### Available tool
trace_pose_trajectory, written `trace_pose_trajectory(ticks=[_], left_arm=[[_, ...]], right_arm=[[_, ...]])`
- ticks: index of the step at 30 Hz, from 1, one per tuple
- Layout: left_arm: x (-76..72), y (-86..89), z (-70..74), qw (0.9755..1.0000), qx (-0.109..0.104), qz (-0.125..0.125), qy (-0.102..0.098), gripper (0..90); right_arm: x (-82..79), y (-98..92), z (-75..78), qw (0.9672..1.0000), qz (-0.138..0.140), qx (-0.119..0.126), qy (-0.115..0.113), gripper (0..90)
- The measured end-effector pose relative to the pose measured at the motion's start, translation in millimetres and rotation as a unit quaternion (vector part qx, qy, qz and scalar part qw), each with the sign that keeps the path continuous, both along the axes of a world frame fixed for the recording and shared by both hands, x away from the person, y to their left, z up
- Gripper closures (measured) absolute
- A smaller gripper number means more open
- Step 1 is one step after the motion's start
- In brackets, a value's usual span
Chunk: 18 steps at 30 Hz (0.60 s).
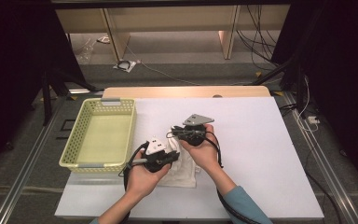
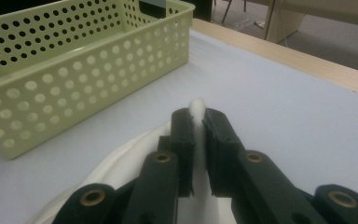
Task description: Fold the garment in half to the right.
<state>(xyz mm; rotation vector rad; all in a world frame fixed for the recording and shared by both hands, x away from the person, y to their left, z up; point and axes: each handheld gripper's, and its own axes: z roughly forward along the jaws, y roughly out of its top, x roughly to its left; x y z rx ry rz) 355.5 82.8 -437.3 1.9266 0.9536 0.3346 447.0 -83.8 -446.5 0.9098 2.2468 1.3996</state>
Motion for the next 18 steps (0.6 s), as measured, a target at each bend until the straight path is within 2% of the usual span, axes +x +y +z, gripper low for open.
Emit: trace_pose_trajectory(ticks=[9,18], left_arm=[[2.0,-4.1,1.0,1.0000,0.004,-0.003,-0.006,85.0],[5.4,-11.1,-2.6,0.9999,0.012,-0.006,0.004,84.9]], right_arm=[[-0.4,1.2,5.9,0.9998,0.008,0.012,-0.016,83.0],[2.7,-3.4,1.0,1.0000,-0.003,-0.005,-0.006,81.7]])
